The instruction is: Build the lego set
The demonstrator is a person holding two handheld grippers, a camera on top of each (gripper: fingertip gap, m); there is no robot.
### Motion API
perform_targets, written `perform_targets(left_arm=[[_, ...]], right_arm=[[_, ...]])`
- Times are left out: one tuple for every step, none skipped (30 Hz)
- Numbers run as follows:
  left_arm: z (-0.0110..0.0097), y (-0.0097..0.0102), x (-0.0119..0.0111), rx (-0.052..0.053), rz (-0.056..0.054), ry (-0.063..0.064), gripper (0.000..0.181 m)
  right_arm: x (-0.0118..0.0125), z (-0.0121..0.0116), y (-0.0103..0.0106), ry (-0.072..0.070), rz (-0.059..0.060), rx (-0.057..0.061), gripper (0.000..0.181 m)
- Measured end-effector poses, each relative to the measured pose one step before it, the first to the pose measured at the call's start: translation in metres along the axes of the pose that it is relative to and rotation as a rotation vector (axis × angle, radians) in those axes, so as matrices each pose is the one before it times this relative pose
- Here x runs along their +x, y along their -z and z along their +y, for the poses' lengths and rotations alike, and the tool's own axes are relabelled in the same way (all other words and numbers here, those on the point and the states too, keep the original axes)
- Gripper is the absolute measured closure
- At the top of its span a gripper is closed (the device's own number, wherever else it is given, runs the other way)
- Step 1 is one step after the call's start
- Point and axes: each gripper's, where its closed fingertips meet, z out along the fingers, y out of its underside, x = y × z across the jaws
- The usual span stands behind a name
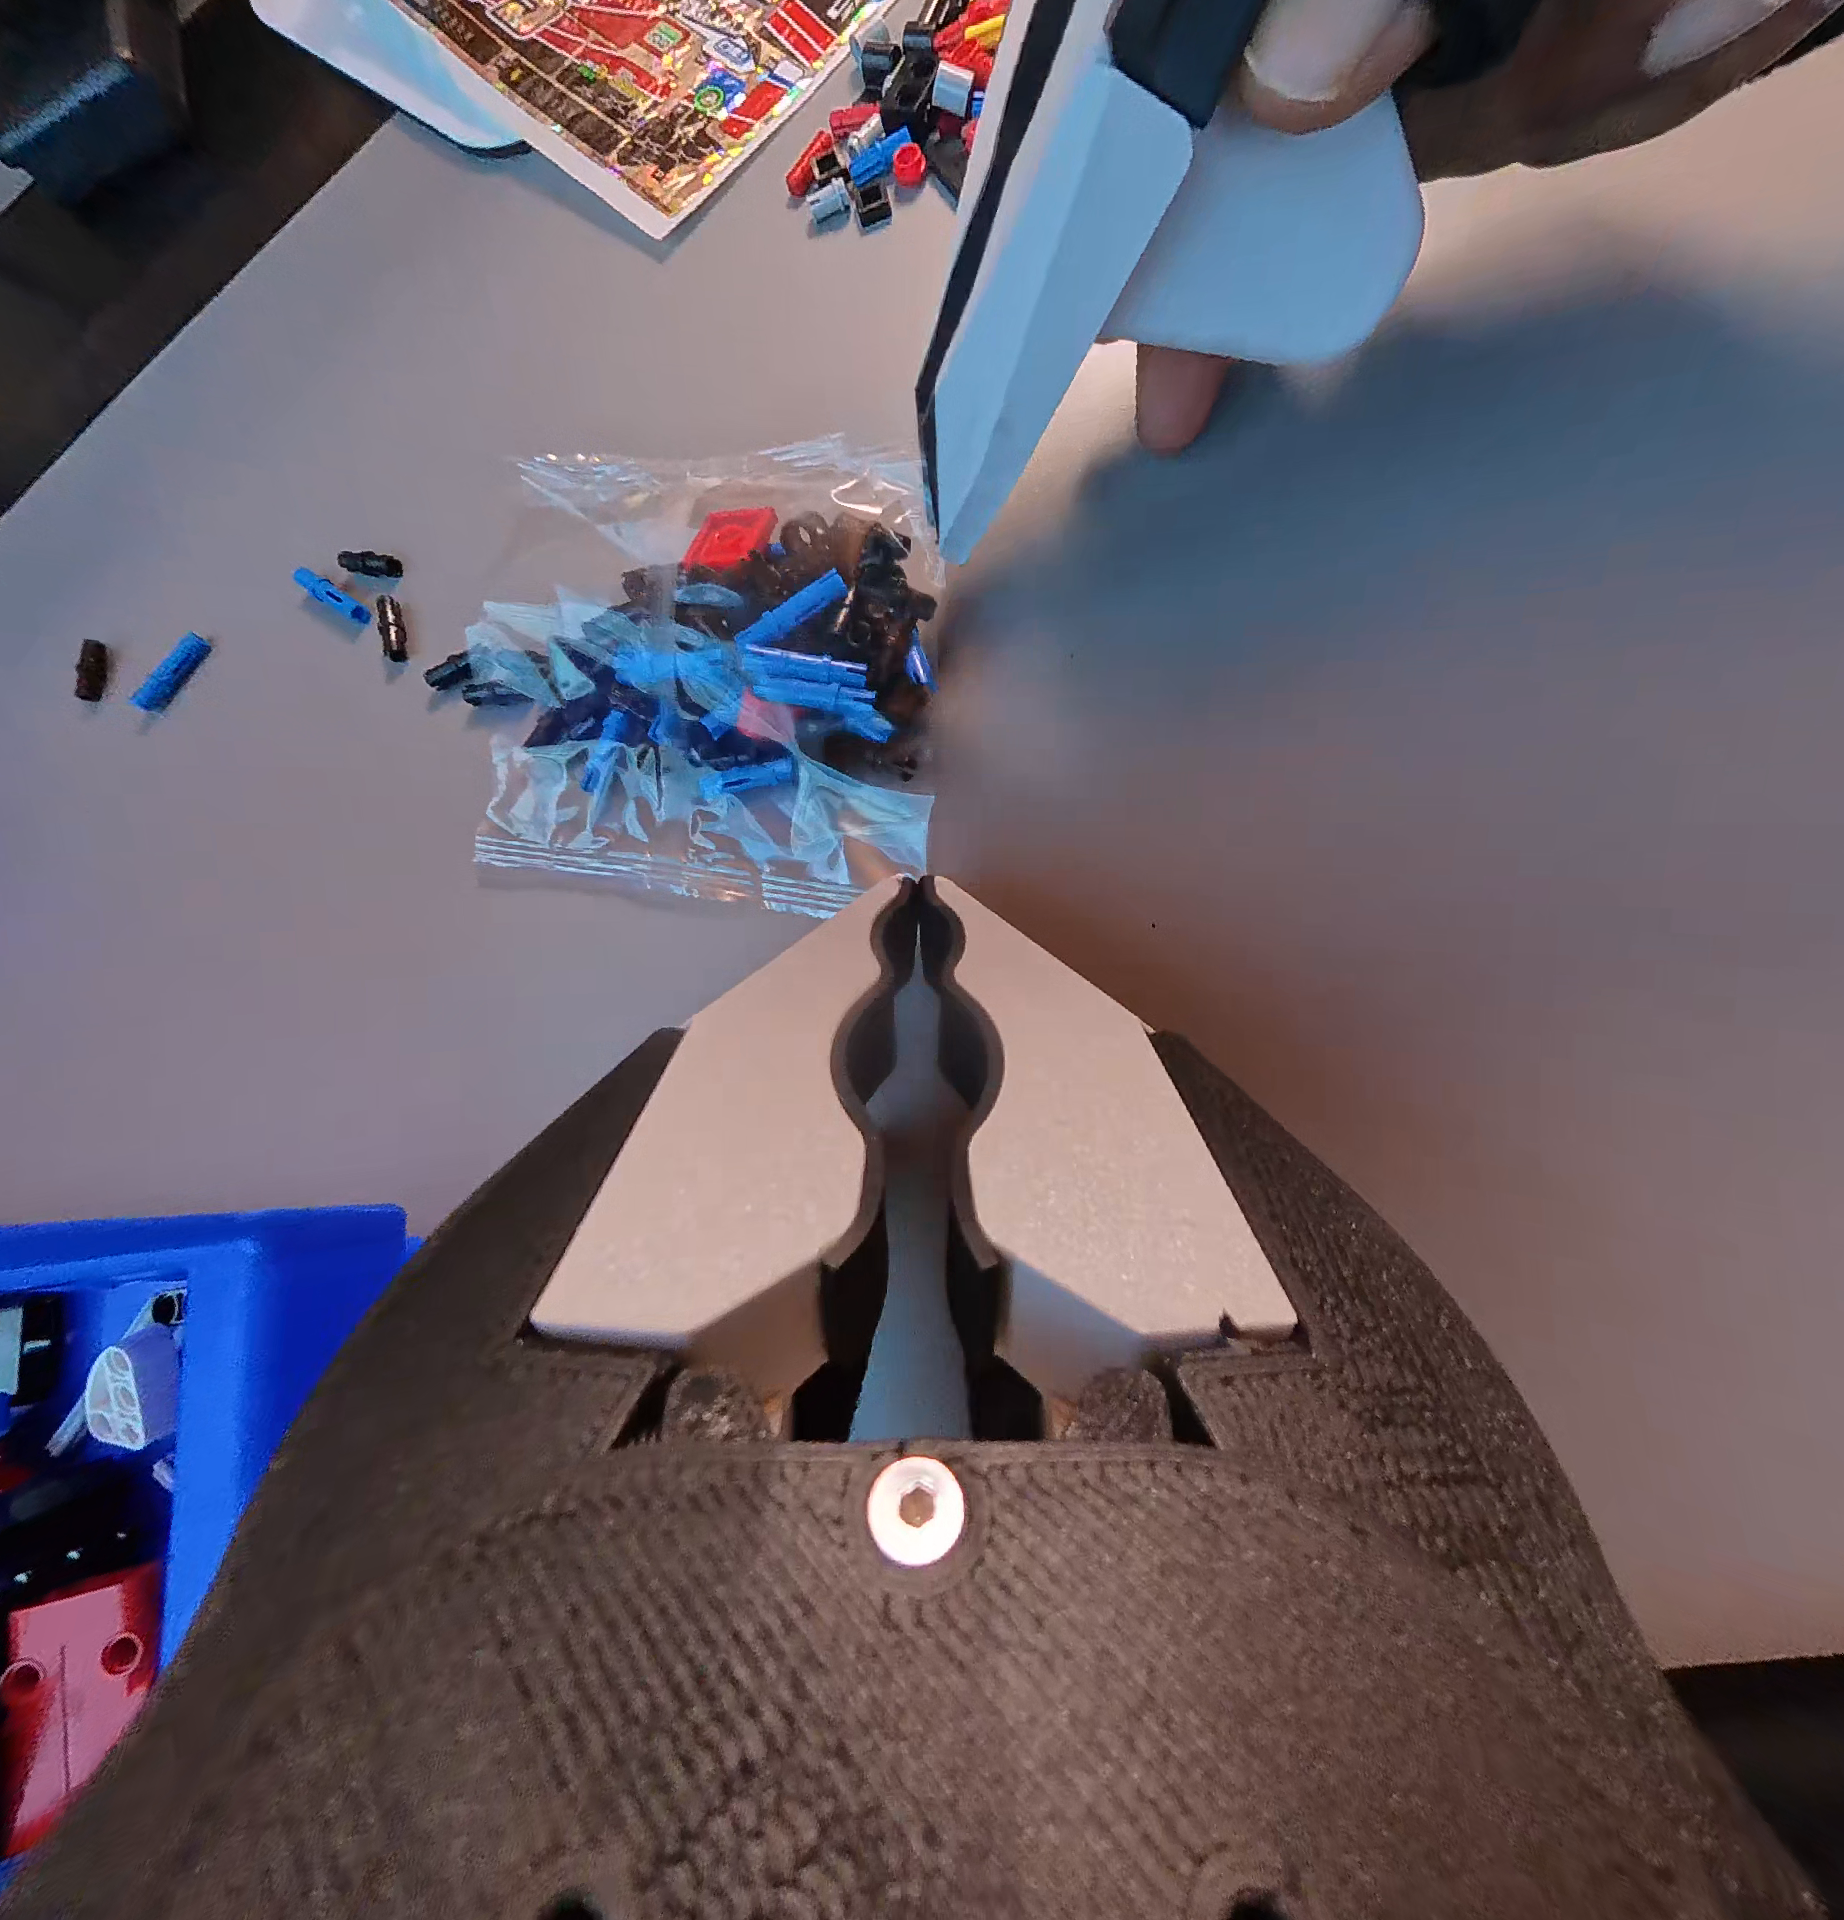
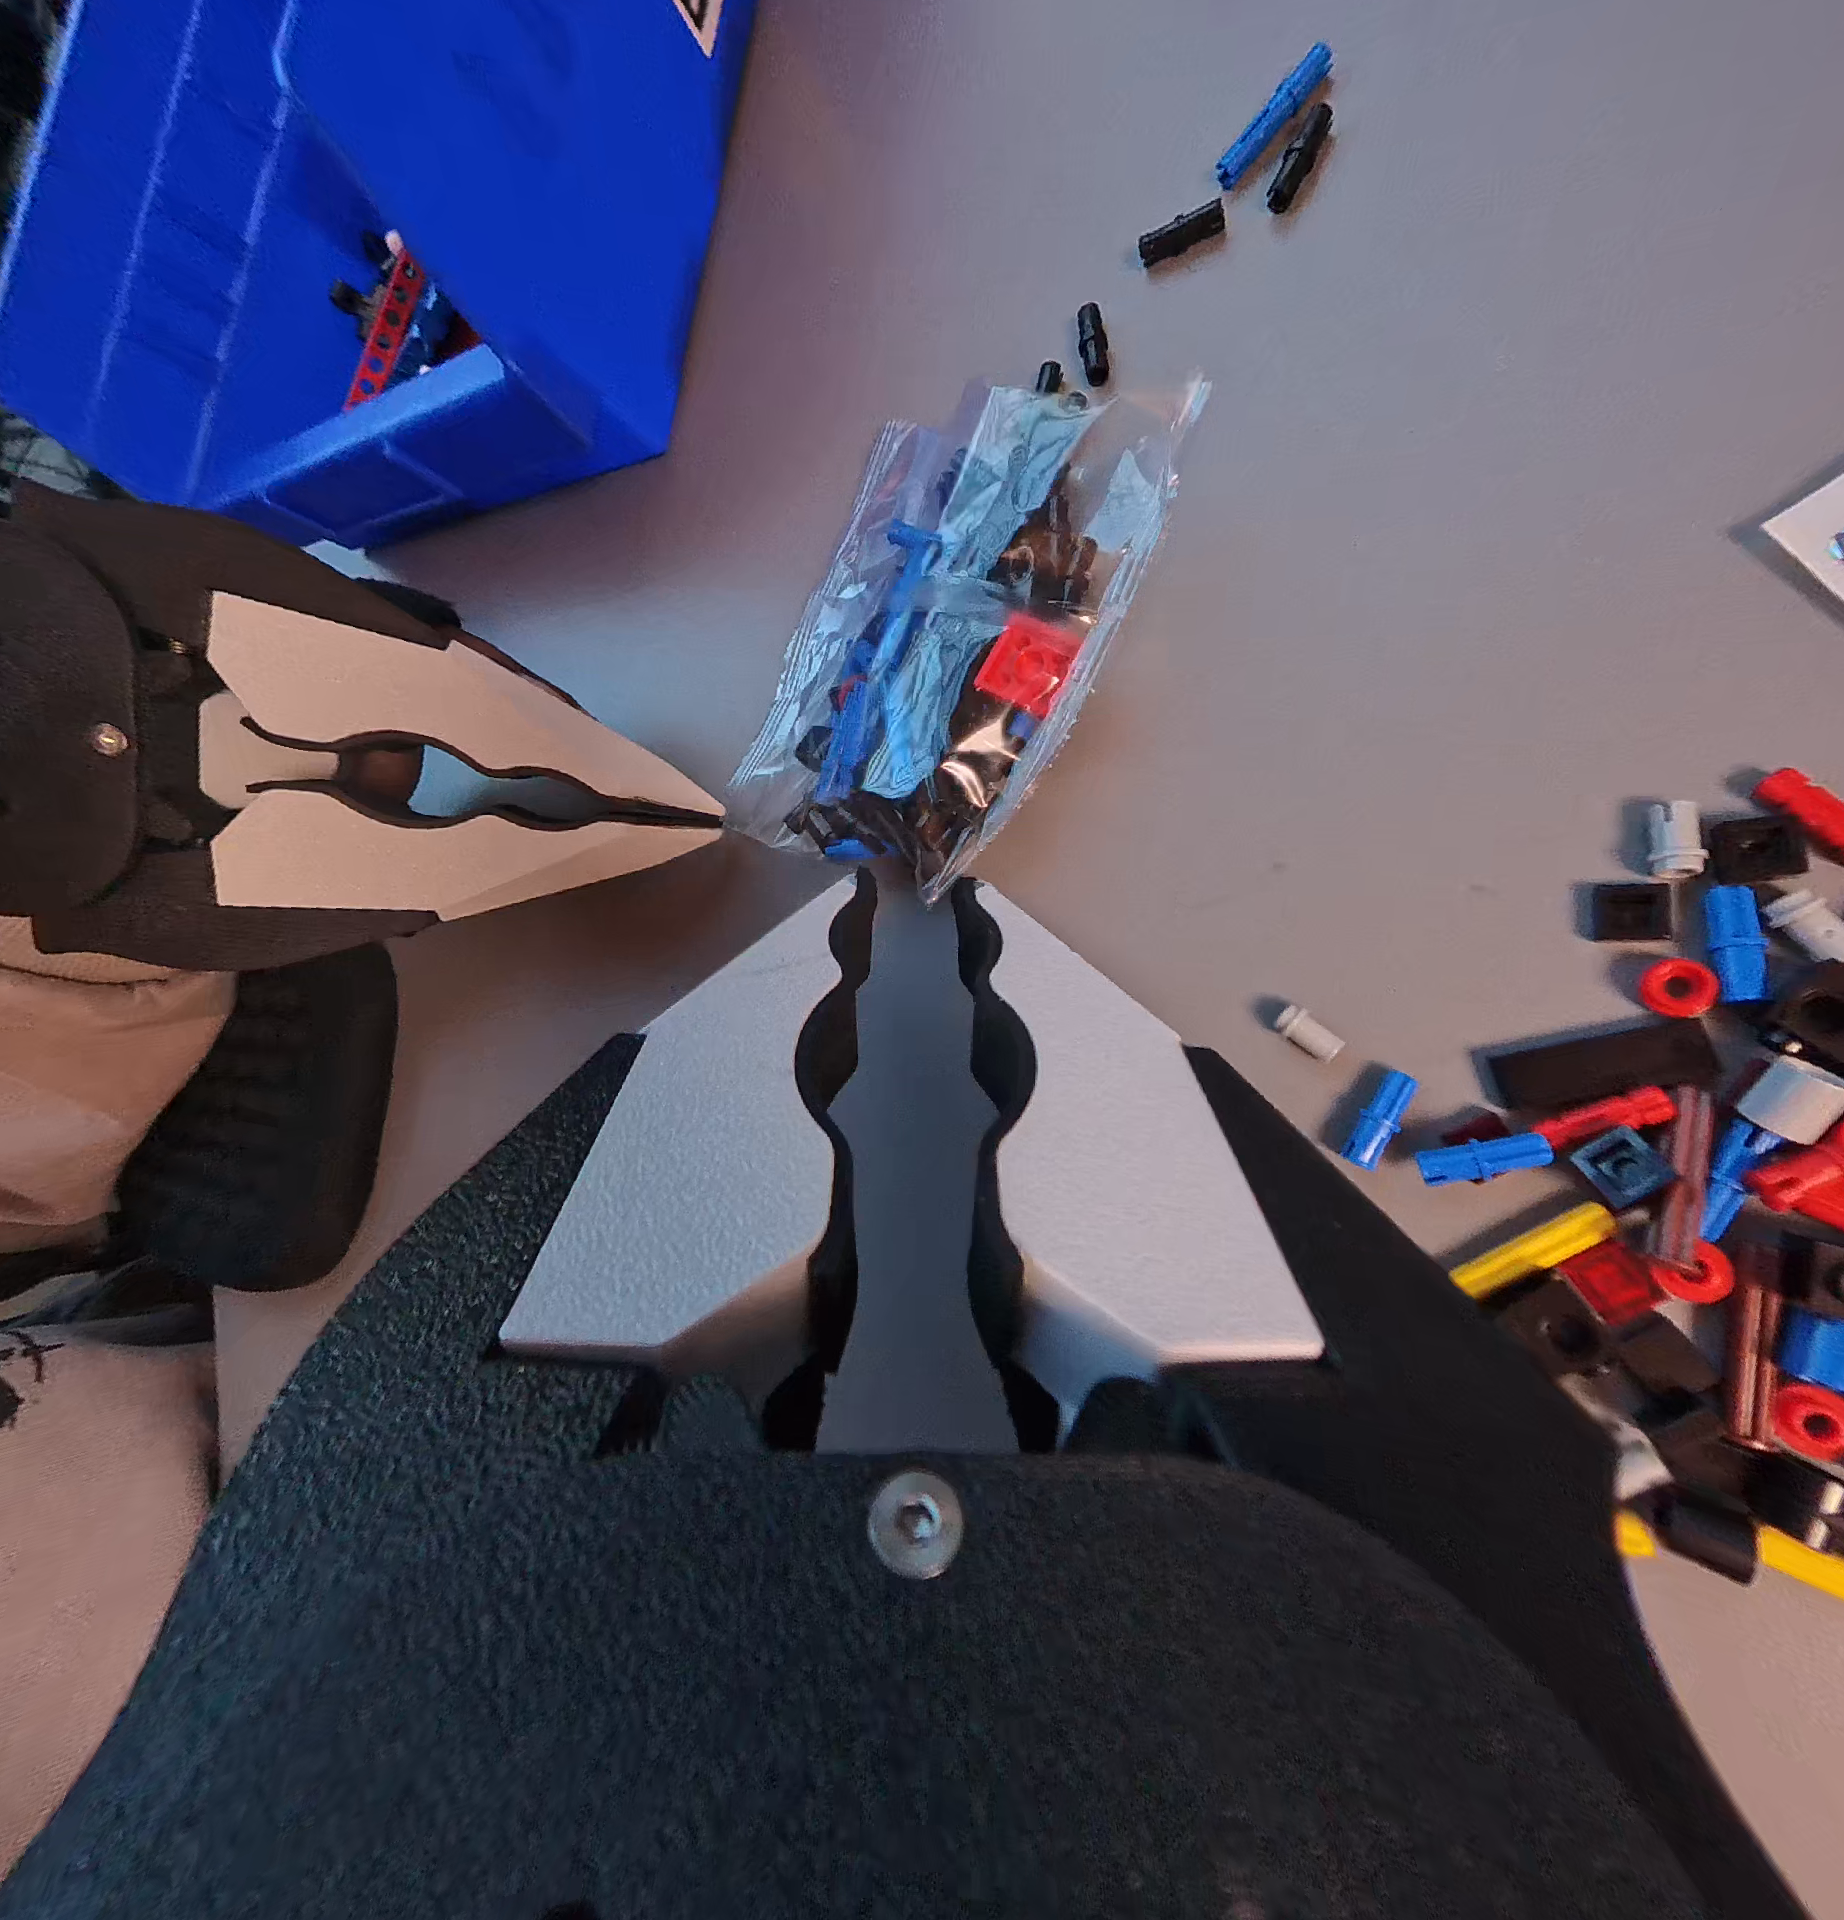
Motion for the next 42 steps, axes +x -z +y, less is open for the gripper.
perform_targets(left_arm=[[-0.00043, 0.00037, -0.00014, 0.0018, -0.0004, 0.0007, 0.181], [0.00046, 0.00005, 0.00002, -0.0020, 0.0020, 0.0015, 0.181], [0.00047, -0.00007, 0.00026, -0.0003, 0.0027, 0.0019, 0.181], [0.00040, -0.00015, 0.00059, 0.0006, 0.0038, 0.0010, 0.181], [-0.00013, 0.00029, -0.00017, 0.0023, -0.0008, 0.0003, 0.181], [-0.00085, 0.00079, -0.00068, 0.0049, -0.0038, -0.0018, 0.181], [-0.00159, 0.00123, -0.00084, 0.0076, -0.0047, -0.0013, 0.181], [-0.00195, 0.00152, -0.00099, 0.0101, -0.0040, 0.0007, 0.181], [-0.00164, 0.00132, -0.00073, 0.0084, -0.0004, 0.0022, 0.181], [-0.00051, 0.00083, -0.00071, 0.0028, 0.0004, 0.0036, 0.181], [0.00052, 0.00029, -0.00095, -0.0010, -0.0011, 0.0030, 0.181], [0.00082, -0.00002, -0.00075, -0.0008, -0.0013, 0.0018, 0.181], [0.00110, -0.00016, -0.00023, -0.0022, 0.0006, 0.0007, 0.181], [0.00120, -0.00025, 0.00014, -0.0026, 0.0008, -0.0008, 0.181], [0.00146, -0.00057, -0.00018, -0.0032, -0.0026, -0.0007, 0.181], [0.00091, -0.00048, 0.00012, -0.0010, -0.0015, -0.0008, 0.181], [0.00084, -0.00062, 0.00156, -0.0023, 0.0076, 0.0007, 0.175], [0.00076, -0.00061, 0.00123, -0.0031, 0.0065, 0.0043, 0.168], [0.00025, -0.00047, 0.00075, -0.0001, 0.0039, 0.0025, 0.162], [0.00054, -0.00038, 0.00037, -0.0023, 0.0030, 0.0008, 0.160], [0.00032, -0.00061, 0.00008, -0.0021, 0.0018, 0.0006, 0.158], [-0.00044, -0.00036, 0.00018, 0.0025, 0.0029, 0.0009, 0.157], [-0.00026, -0.00030, -0.00015, 0.0007, 0.0009, 0.0008, 0.157], [-0.00018, -0.00021, -0.00056, 0.0000, -0.0027, -0.0011, 0.156], [0.00000, -0.00010, -0.00025, 0.0002, -0.0014, -0.0025, 0.157], [-0.00008, -0.00020, 0.00021, 0.0017, 0.0013, -0.0019, 0.157], [-0.00014, -0.00033, 0.00019, 0.0022, 0.0025, 0.0003, 0.158], [-0.00028, -0.00047, -0.00014, 0.0016, 0.0016, 0.0024, 0.159], [-0.00037, -0.00053, -0.00027, 0.0001, 0.0012, 0.0019, 0.159], [-0.00021, -0.00044, -0.00053, -0.0016, -0.0007, -0.0005, 0.160], [-0.00025, -0.00036, -0.00030, -0.0019, -0.0012, -0.0038, 0.160], [-0.00020, -0.00019, -0.00007, -0.0018, -0.0018, -0.0047, 0.161], [0.00019, 0.00003, -0.00052, -0.0022, -0.0068, -0.0071, 0.161], [0.00031, 0.00044, -0.00106, -0.0014, -0.0123, -0.0128, 0.161], [0.00016, 0.00053, -0.00087, 0.0012, -0.0124, -0.0166, 0.161], [-0.00084, 0.00099, -0.00075, 0.0073, -0.0111, -0.0152, 0.160], [-0.00213, 0.00166, -0.00125, 0.0143, -0.0145, -0.0125, 0.158], [-0.00285, 0.00216, -0.00167, 0.0156, -0.0135, -0.0105, 0.157], [-0.00332, 0.00237, -0.00209, 0.0166, -0.0135, -0.0093, 0.156], [-0.00318, 0.00224, -0.00257, 0.0153, -0.0157, -0.0092, 0.156], [-0.00238, 0.00159, -0.00242, 0.0089, -0.0142, -0.0121, 0.156], [-0.00113, 0.00094, -0.00176, 0.0023, -0.0104, -0.0210, 0.156]], right_arm=[[0.00115, 0.00001, 0.00149, 0.0168, 0.0109, -0.0004, 0.166], [0.00194, 0.00026, 0.00186, 0.0195, 0.0157, -0.0034, 0.165], [0.00171, 0.00035, 0.00191, 0.0224, 0.0142, -0.0019, 0.162], [0.00126, 0.00032, 0.00179, 0.0211, 0.0118, -0.0012, 0.160], [0.00077, 0.00051, 0.00195, 0.0204, 0.0091, -0.0016, 0.158], [0.00047, 0.00060, 0.00191, 0.0285, 0.0093, -0.0011, 0.156], [-0.00007, -0.00015, 0.00214, 0.0468, 0.0092, 0.0054, 0.155], [0.00081, -0.00001, 0.00219, 0.0649, 0.0175, 0.0066, 0.154], [0.00327, 0.00146, 0.00182, 0.0767, 0.0343, -0.0017, 0.154], [0.00289, 0.00168, 0.00116, 0.0918, 0.0335, -0.0013, 0.153], [0.00060, 0.00184, 0.00062, 0.0929, 0.0239, -0.0003, 0.153], [-0.00028, 0.00111, 0.00027, 0.0814, 0.0231, 0.0031, 0.153], [-0.00048, 0.00107, -0.00035, 0.0757, 0.0241, 0.0002, 0.153], [-0.00023, 0.00198, -0.00080, 0.0749, 0.0262, -0.0099, 0.153], [0.00063, 0.00258, -0.00135, 0.0756, 0.0305, -0.0170, 0.153], [0.00129, 0.00226, -0.00139, 0.0657, 0.0313, -0.0166, 0.153], [0.00064, 0.00065, -0.00128, 0.0484, 0.0215, -0.0065, 0.154], [-0.00062, -0.00198, -0.00049, 0.0330, 0.0059, 0.0089, 0.154], [0.00000, -0.00135, -0.00068, 0.0287, 0.0029, 0.0046, 0.155], [0.00117, -0.00065, -0.00091, 0.0260, 0.0047, 0.0000, 0.154], [0.00102, -0.00050, -0.00101, 0.0180, -0.0002, -0.0026, 0.153], [0.00044, -0.00169, -0.00100, 0.0176, -0.0056, 0.0030, 0.153], [0.00227, -0.00212, -0.00080, 0.0235, 0.0127, 0.0066, 0.152], [0.00304, -0.00127, -0.00062, 0.0383, 0.0219, 0.0002, 0.151], [0.00147, -0.00141, -0.00028, 0.0520, 0.0189, 0.0031, 0.150], [0.00161, -0.00245, 0.00010, 0.0536, 0.0243, 0.0119, 0.149], [0.00026, -0.00286, 0.00003, 0.0478, 0.0157, 0.0158, 0.151], [-0.00067, -0.00275, -0.00031, 0.0392, 0.0086, 0.0160, 0.154], [-0.00004, -0.00248, -0.00068, 0.0333, 0.0112, 0.0142, 0.158], [-0.00057, -0.00108, -0.00106, 0.0302, 0.0052, 0.0065, 0.165], [-0.00010, -0.00007, -0.00122, 0.0229, 0.0074, 0.0002, 0.171], [-0.00016, 0.00057, -0.00112, 0.0156, 0.0060, -0.0037, 0.176], [-0.00027, -0.00056, -0.00044, 0.0072, 0.0043, 0.0052, 0.178], [0.00024, -0.00175, 0.00029, -0.0047, 0.0052, 0.0142, 0.180], [-0.00052, -0.00117, 0.00045, -0.0201, -0.0055, 0.0107, 0.181], [-0.00100, -0.00115, 0.00057, -0.0304, -0.0141, 0.0117, 0.181], [0.00020, -0.00187, 0.00119, -0.0340, -0.0098, 0.0183, 0.181], [0.00048, -0.00232, 0.00177, -0.0368, -0.0138, 0.0182, 0.181], [0.00145, -0.00254, 0.00223, -0.0356, -0.0127, 0.0182, 0.181], [0.00204, -0.00328, 0.00259, -0.0341, -0.0117, 0.0201, 0.181], [0.00070, -0.00249, 0.00213, -0.0340, -0.0216, 0.0119, 0.181], [0.00053, -0.00184, 0.00168, -0.0261, -0.0207, 0.0067, 0.181]])
